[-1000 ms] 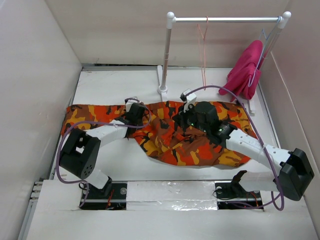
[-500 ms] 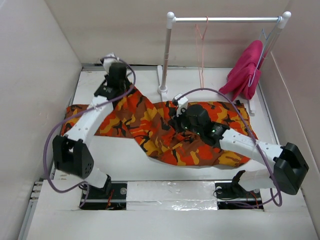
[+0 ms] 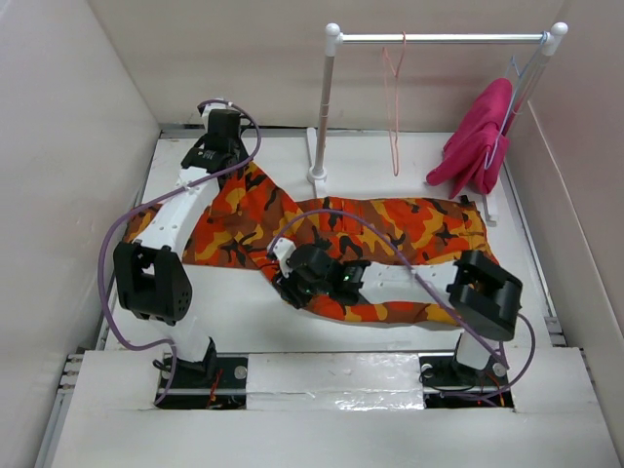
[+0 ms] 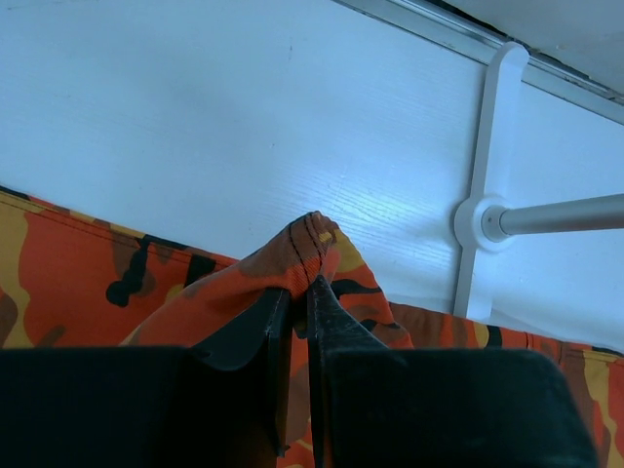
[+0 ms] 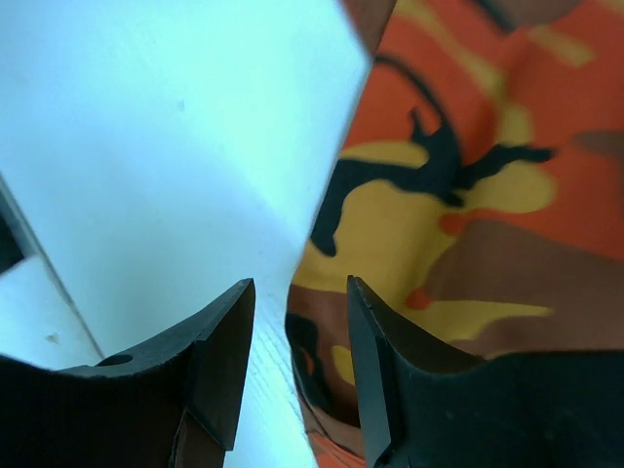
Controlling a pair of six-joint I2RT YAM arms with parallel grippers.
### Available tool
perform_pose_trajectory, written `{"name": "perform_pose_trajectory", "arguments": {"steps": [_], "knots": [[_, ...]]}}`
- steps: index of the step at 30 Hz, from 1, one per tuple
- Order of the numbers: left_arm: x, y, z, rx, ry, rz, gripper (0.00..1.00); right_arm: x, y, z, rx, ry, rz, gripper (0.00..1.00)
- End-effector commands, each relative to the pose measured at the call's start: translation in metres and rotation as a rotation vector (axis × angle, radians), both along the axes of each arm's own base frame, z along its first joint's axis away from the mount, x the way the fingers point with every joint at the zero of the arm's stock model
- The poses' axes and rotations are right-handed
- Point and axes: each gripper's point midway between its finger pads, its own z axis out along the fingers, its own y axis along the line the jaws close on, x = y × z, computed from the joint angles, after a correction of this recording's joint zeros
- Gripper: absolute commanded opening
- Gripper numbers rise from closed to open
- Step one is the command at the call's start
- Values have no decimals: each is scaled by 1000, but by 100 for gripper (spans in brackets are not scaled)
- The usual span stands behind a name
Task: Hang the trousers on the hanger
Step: Flatten out the trousers at the center of the board.
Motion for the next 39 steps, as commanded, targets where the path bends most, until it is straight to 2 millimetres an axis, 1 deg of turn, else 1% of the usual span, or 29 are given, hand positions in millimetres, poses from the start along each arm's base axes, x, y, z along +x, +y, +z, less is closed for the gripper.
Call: {"name": "perform_pose_trajectory", "arguments": {"steps": [1,4,5,7,10,12,15,16,17,18,19,20,21,22,23,24,25,26,27,28,29,30,31,32,35,36,37,38,39], "knots": [[-5,1,45,-16,-98,-31,0,5,5,-13,-36,12,-60,49],[-9,1,42,-9,-94,-38,0,-4,6,-33,-76,38,-52,49],[-10,2,47,-10,-111,-39,0,-5,4,-38,-91,48,-52,49],[-11,7,47,-2,-110,-30,0,-15,9,-47,-114,55,-41,49],[-16,10,44,13,-95,-29,0,-17,10,-55,-135,55,-54,48],[-19,12,47,18,-105,-26,0,-9,4,-64,-164,40,-113,45],[-26,14,50,21,-104,-27,0,0,0,-63,-181,-5,-187,18],[-28,16,50,28,-100,-23,0,4,-2,-59,-177,-20,-210,0],[-33,19,55,37,-108,-20,0,-1,-5,-58,-181,-35,-215,0],[-37,21,59,45,-115,-13,0,-9,-3,-40,-151,-54,-207,0],[-40,26,61,60,-119,4,0,-14,-4,-28,-136,-78,-202,0],[-48,31,68,74,-124,12,0,-22,-10,-3,-90,-106,-182,0],[-53,34,71,84,-123,21,0,-32,-13,12,-68,-122,-156,0],[-58,40,75,101,-124,40,0,-53,-12,27,-39,-138,-104,0],[-71,45,83,113,-122,48,0,-64,-18,41,-15,-150,-73,0],[-79,50,88,125,-124,56,0,-78,-27,45,-5,-146,-23,0],[-88,58,88,147,-119,88,0,-92,-35,83,96,-152,8,0],[-102,65,101,156,-151,99,0,-102,-48,83,108,-126,47,0],[-109,70,104,167,-159,120,0,-103,-53,108,177,-137,43,0],[-118,82,104,197,-156,172,0,-110,-64,109,206,-122,68,0],[-132,89,106,211,-150,191,0,-102,-81,142,317,-138,35,0],[-139,93,105,219,-146,203,0,-96,-92,150,351,-136,14,0],[-145,96,95,233,-123,207,0,-93,-100,154,382,-122,6,0],[-157,98,96,227,-130,210,0,-69,-118,170,430,-145,-77,0],[-175,101,77,235,-82,202,0,-31,-137,179,448,-144,-207,0],[-178,101,73,229,-74,197,0,-2,-145,171,418,-141,-284,0],[-181,99,66,220,-60,188,0,9,-145,168,408,-132,-309,0],[-185,97,53,210,-32,185,1,25,-145,170,403,-136,-348,0],[-186,95,44,204,-19,170,2,52,-147,151,349,-125,-407,0]]}}
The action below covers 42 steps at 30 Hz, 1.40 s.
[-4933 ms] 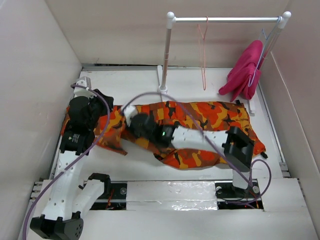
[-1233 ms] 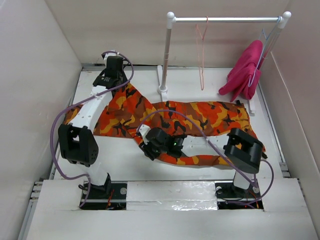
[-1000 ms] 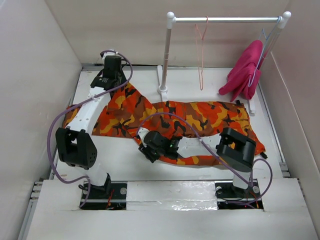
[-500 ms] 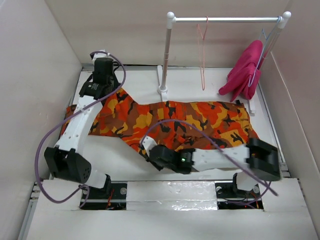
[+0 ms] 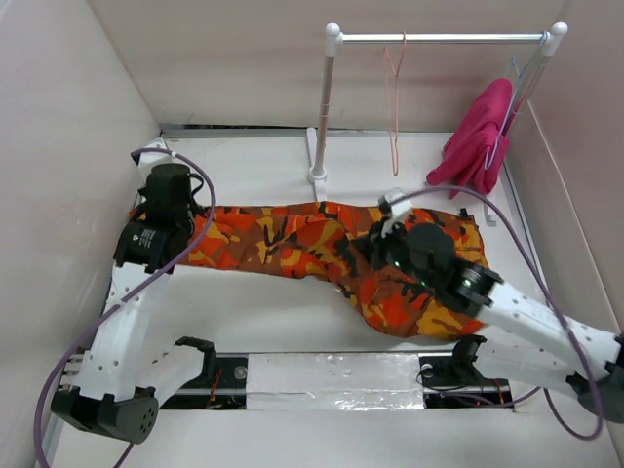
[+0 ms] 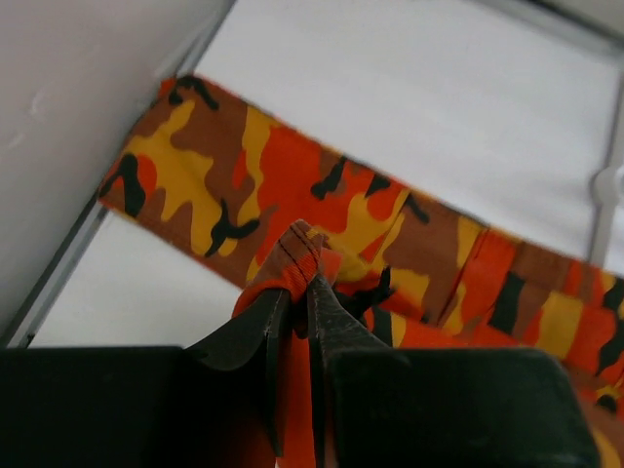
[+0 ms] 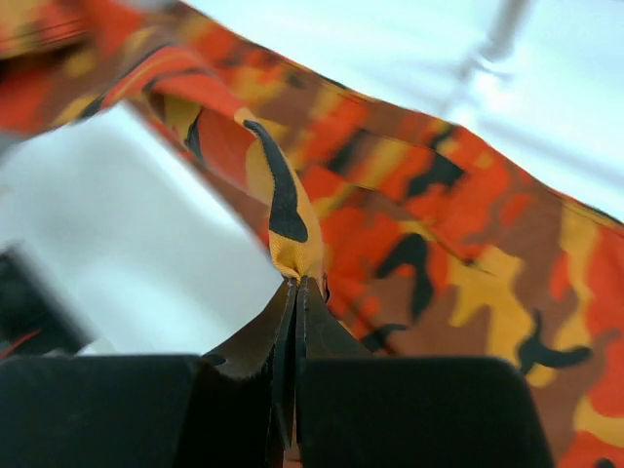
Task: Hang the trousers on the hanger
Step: Flatten out the trousers at the center of the board.
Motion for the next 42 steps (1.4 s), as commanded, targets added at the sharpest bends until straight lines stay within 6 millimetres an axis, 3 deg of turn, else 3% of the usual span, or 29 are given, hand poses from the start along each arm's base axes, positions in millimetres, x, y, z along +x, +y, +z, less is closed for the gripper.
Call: {"name": "perform_pose_trajectory", "arguments": {"steps": [1,3,4,6,7,10,13,14,16,17,18,19,21,22,23,26,27,28,30,31,32,34,35,36,37,38,40,41,42], "knots": [[-10,-4,-54,-2,145,-23,5,47,11,-26,-53,78,-48,0],[-8,-7,-75,-18,188,-20,5,72,21,-29,-78,97,-60,0],[-6,-8,-83,-29,198,-23,5,89,27,-61,-144,164,-74,0],[5,-27,-105,-100,222,-82,5,116,35,-61,-162,165,-112,0],[10,-36,-111,-133,229,-109,5,131,36,-86,-219,203,-146,0],[47,-52,-120,-173,241,-127,3,171,25,-95,-247,227,-244,0],[76,-48,-115,-201,234,-92,0,195,23,-91,-246,208,-292,0],[96,-53,-110,-248,214,-98,0,201,24,-105,-275,225,-301,0],[117,-37,-108,-326,182,-63,0,207,21,-116,-324,245,-330,0],[132,-41,-111,-412,176,-72,0,212,22,-114,-331,241,-342,0],[140,-20,-113,-467,157,-22,0,213,20,-126,-361,259,-354,2],[145,-14,-116,-523,146,-12,0,213,21,-128,-376,252,-355,5],[156,-2,-131,-645,136,29,15,212,19,-133,-383,251,-363,20],[157,19,-136,-673,120,80,26,207,23,-128,-370,241,-346,35],[158,26,-146,-702,122,104,45,202,26,-125,-364,233,-331,41],[162,40,-143,-706,64,113,68,182,37,-104,-346,177,-286,56],[162,44,-138,-665,61,103,68,171,41,-90,-337,148,-265,57],[162,45,-138,-649,65,92,68,170,40,-93,-345,153,-263,57],[158,42,-136,-589,67,82,66,149,55,-67,-309,95,-211,61],[154,41,-138,-544,85,67,62,138,59,-68,-313,83,-185,62],[142,45,-144,-496,108,95,54,123,70,-53,-283,52,-146,62],[130,19,-153,-432,158,28,36,109,76,-46,-259,29,-119,59],[114,17,-161,-355,193,38,14,102,78,-50,-261,30,-102,48],[108,-13,-163,-309,219,-32,6,94,79,-43,-246,20,-85,42],[102,-25,-164,-271,238,-61,1,93,78,-42,-244,17,-83,35],[91,-35,-166,-216,284,-97,0,91,73,-44,-250,18,-90,20],[78,-67,-171,-129,348,-182,3,87,66,-37,-241,4,-95,12],[67,-64,-181,-66,401,-170,22,86,63,-37,-241,0,-99,11],[61,-65,-189,-33,434,-182,30,84,61,-42,-241,0,-96,11]]}}
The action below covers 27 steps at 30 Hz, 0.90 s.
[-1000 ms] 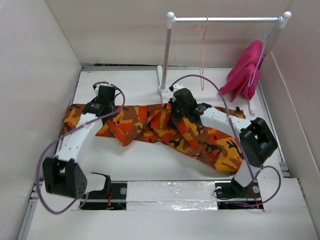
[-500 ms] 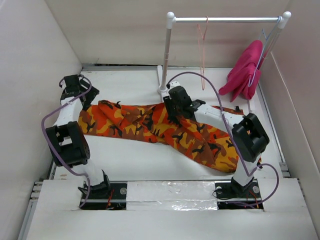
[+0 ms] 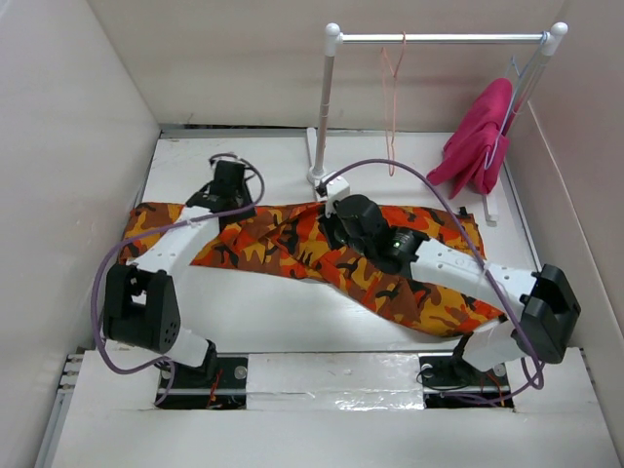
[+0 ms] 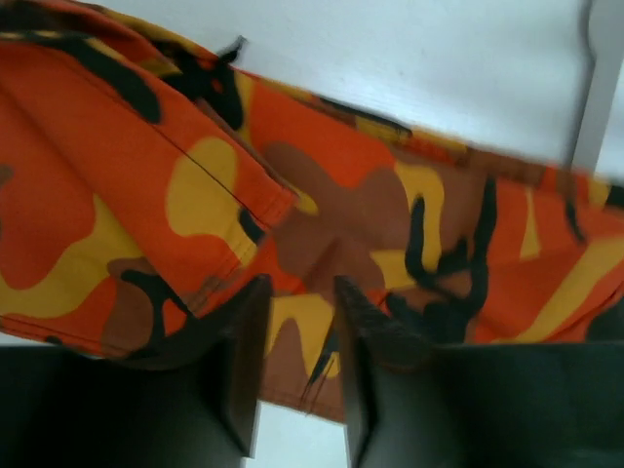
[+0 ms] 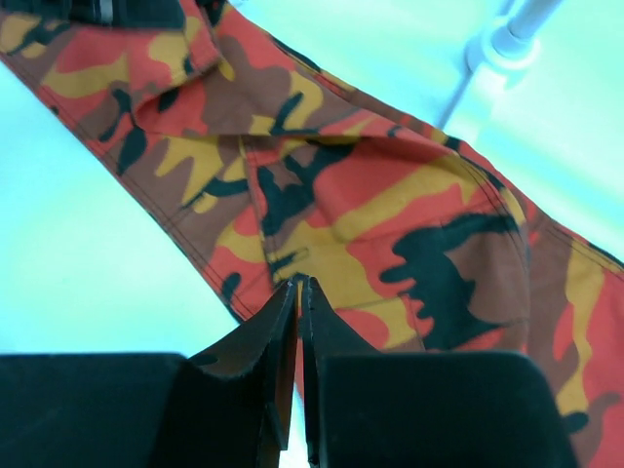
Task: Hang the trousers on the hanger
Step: Flatten out the trousers at the center of the board.
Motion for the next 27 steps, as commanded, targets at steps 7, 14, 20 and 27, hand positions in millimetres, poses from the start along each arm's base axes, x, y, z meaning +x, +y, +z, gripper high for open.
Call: {"name": "perform_pose_trajectory", "arguments": {"steps": [7,14,20,27], "knots": [[-20,26,-31,273,155,-23,47,7,-23,-1,72,-16,-6,14],[-2,21,-71,307,270,-54,41,7,-30,-3,77,-12,-5,24],[8,29,-44,320,189,45,0,6,-29,-4,77,-10,-1,27],[-37,23,45,59,-46,122,0,7,-29,-9,56,-2,-1,28]]}}
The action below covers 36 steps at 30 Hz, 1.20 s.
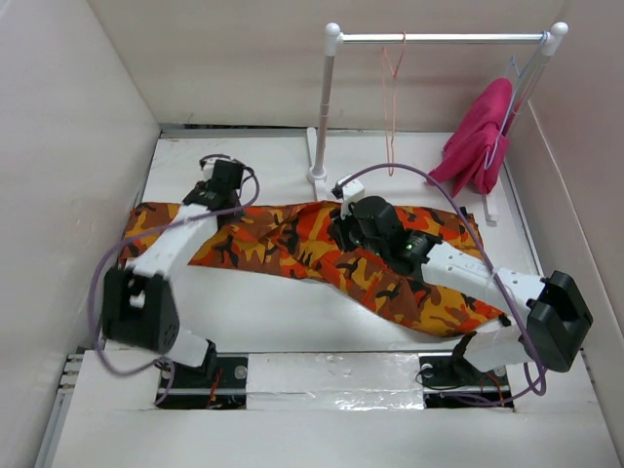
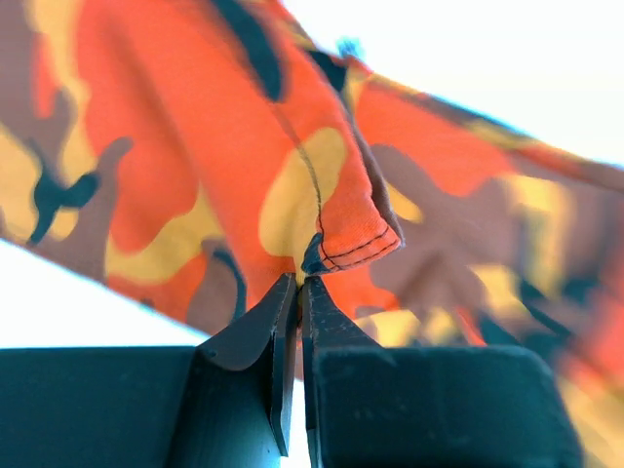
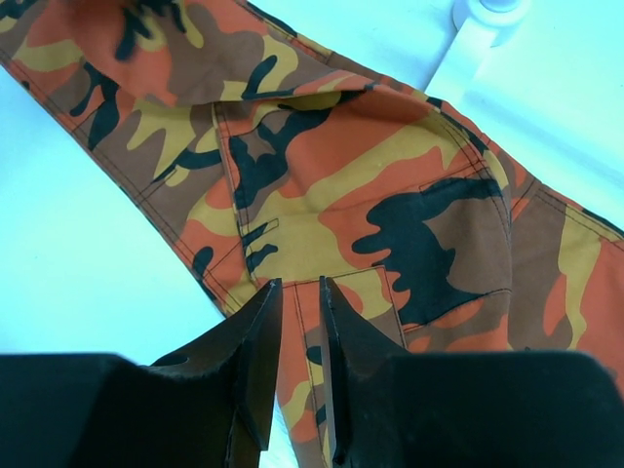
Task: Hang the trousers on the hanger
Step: Flatten out the trousers at the center of the board.
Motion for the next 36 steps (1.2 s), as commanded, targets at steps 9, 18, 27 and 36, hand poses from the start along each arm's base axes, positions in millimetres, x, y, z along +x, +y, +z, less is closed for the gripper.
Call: {"name": "perform_pose_trajectory", "arguments": {"steps": [9,18,27,36], "knots": [[-88,-9,195,-591,-471,169,0,-11,26,14,59,-12,168,47],[31,-2,147,-585,-448,403,0,-19,33,11,37,-4,204,48],[139,25,44,-418,-260,557,1,-26,39,14,29,-16,193,48],[189,-45,15,-603,-239,287,63,-42,53,21,11,-43,213,48]]}}
